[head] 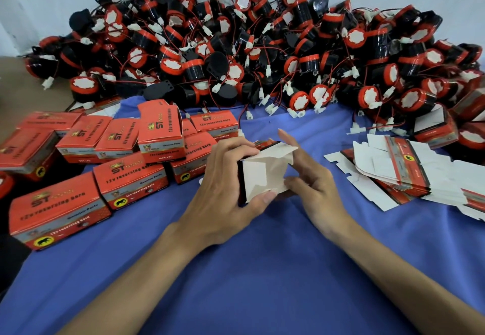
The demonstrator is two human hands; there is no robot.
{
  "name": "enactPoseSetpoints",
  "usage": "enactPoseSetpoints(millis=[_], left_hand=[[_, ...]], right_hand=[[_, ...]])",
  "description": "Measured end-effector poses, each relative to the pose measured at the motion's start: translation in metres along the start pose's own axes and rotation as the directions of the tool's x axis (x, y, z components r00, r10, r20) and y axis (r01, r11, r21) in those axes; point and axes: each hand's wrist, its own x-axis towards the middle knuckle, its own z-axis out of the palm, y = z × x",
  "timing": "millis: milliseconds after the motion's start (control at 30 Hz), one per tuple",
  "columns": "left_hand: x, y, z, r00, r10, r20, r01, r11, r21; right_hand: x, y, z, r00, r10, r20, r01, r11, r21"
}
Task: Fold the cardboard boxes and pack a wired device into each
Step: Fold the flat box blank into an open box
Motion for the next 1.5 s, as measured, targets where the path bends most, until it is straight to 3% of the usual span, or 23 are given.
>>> enactPoseSetpoints(millis=[300, 600, 767, 900, 1200, 1367, 1500], left_hand=[[-0.001, -0.008, 0.003, 0.990, 0.021, -0.141, -0.042, 0.989, -0.145], [0.000, -0.005, 0.001, 0.987, 0.058, -0.148, -0.075, 0.992, -0.106], [-0.002, -0.004, 0.002, 0.990, 0.094, -0.106, -0.103, 0.991, -0.083], [-0.002, -0.004, 0.002, 0.991, 0.113, -0.071, -0.118, 0.991, -0.064], [-0.001, -0.006, 0.005, 0.981, 0.096, -0.168, -0.106, 0.993, -0.046], [0.002, -0.007, 0.004, 0.962, 0.059, -0.266, -0.084, 0.993, -0.083], [0.003, -0.007, 0.003, 0.966, 0.059, -0.253, -0.081, 0.994, -0.078]], right_hand=[[0.001, -0.002, -0.001, 0.998, 0.055, 0.035, -0.057, 0.997, 0.053], [0.000, -0.002, -0.002, 0.997, 0.041, 0.066, -0.042, 0.999, 0.021], [-0.001, -0.002, 0.006, 0.991, -0.082, -0.107, 0.066, 0.988, -0.142], [0.001, 0.003, 0.006, 0.972, -0.111, -0.205, 0.067, 0.975, -0.212], [0.003, 0.008, 0.004, 0.972, -0.144, -0.186, 0.106, 0.974, -0.203], [0.000, 0.004, 0.003, 0.969, -0.234, -0.074, 0.219, 0.962, -0.163], [0.000, 0.001, 0.004, 0.953, -0.287, -0.097, 0.272, 0.952, -0.144]])
